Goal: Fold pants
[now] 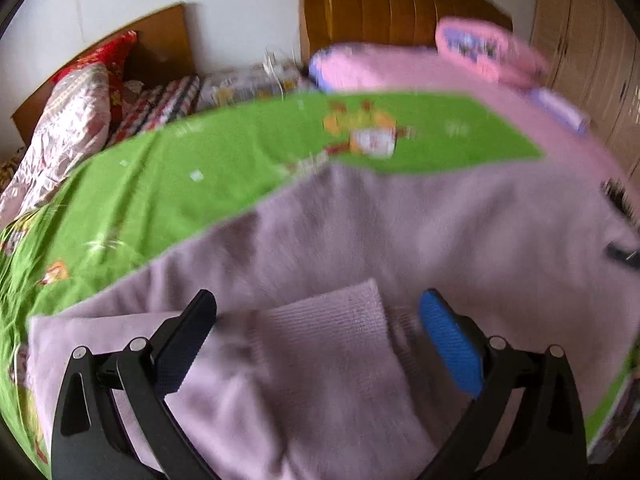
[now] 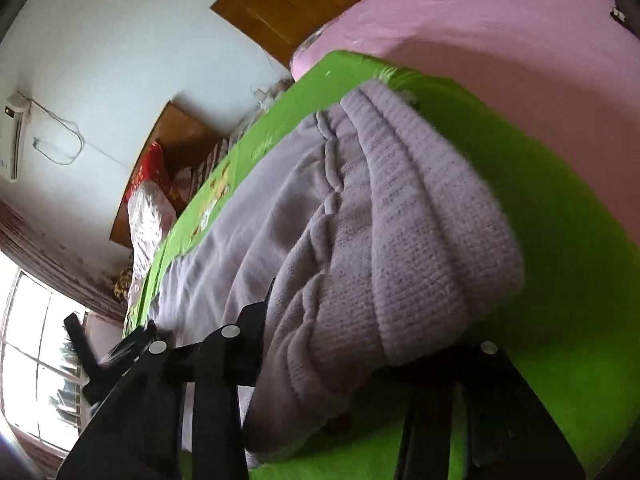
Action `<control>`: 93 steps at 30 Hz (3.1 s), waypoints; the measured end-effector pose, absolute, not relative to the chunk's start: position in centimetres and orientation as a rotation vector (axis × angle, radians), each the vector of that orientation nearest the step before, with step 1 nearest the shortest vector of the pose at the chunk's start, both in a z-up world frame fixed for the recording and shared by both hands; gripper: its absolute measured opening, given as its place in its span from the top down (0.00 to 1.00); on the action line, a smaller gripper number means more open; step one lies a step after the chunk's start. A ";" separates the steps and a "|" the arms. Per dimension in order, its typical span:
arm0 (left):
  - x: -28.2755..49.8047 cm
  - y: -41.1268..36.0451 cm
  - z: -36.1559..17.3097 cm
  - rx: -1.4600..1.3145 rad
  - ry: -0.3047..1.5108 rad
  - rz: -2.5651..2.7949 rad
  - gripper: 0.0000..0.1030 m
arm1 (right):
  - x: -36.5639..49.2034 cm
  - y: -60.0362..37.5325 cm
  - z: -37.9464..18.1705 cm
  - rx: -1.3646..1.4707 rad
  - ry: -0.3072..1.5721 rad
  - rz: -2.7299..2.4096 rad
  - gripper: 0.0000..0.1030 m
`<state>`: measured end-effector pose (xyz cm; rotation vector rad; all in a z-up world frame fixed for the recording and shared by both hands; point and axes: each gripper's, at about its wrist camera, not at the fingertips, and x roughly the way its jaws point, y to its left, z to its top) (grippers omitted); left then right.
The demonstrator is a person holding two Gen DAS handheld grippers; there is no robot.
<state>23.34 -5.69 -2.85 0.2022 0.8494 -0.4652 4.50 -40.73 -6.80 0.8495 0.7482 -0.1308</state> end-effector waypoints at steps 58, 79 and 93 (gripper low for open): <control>24.2 14.4 -5.2 -0.787 1.191 -0.742 0.02 | 7.7 2.0 0.9 -0.577 0.602 0.420 0.35; 22.6 12.5 -4.5 -0.665 1.104 -0.680 0.03 | 6.4 -12.3 -3.8 -0.060 0.826 0.063 0.17; 21.0 18.1 5.2 -0.481 0.895 -0.615 0.80 | 6.5 -11.3 -5.0 -0.145 0.815 0.016 0.14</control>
